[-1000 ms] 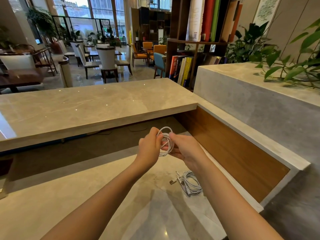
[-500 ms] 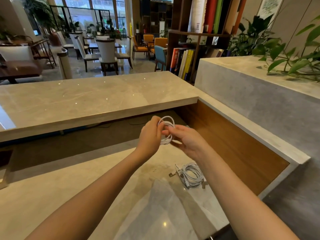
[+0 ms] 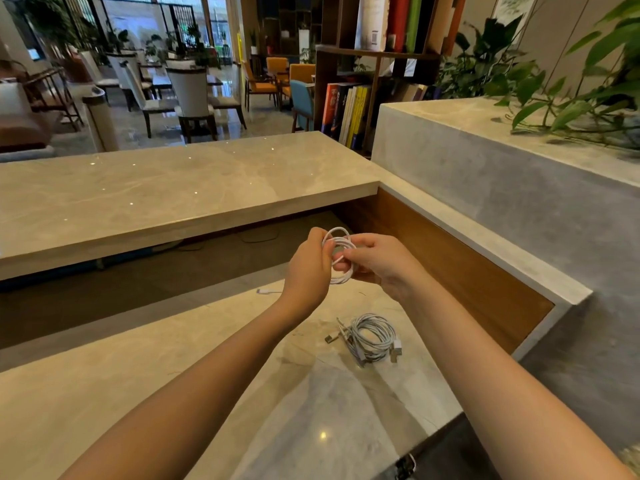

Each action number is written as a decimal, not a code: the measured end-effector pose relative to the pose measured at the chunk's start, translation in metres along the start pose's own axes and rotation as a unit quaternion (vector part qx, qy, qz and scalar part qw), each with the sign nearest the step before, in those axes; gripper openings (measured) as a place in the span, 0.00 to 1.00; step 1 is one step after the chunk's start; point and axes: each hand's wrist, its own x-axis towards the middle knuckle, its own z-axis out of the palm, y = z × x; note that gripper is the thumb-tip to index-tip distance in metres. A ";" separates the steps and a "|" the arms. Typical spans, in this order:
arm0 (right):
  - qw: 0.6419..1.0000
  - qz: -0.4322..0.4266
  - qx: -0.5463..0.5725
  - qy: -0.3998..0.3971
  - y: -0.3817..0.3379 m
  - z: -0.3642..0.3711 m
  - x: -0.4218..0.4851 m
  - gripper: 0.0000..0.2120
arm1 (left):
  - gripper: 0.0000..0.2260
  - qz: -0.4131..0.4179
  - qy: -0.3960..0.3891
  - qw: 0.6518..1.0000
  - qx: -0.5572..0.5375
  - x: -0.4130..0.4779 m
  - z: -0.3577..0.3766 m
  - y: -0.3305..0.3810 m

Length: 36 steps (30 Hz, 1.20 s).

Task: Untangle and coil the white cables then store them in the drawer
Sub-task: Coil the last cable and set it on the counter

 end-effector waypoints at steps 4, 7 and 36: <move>0.973 0.152 0.169 -0.037 0.002 -0.002 -0.002 0.04 | 0.05 0.045 -0.042 0.998 0.001 0.004 -0.005 -0.008; 0.966 0.140 0.208 -0.068 0.010 0.001 -0.003 0.03 | 0.05 0.050 -0.072 0.996 -0.031 0.004 -0.008 -0.014; 0.995 -0.028 -0.031 -0.093 0.003 -0.045 -0.025 0.10 | 0.10 -0.209 -0.125 0.880 -0.407 0.029 -0.022 -0.003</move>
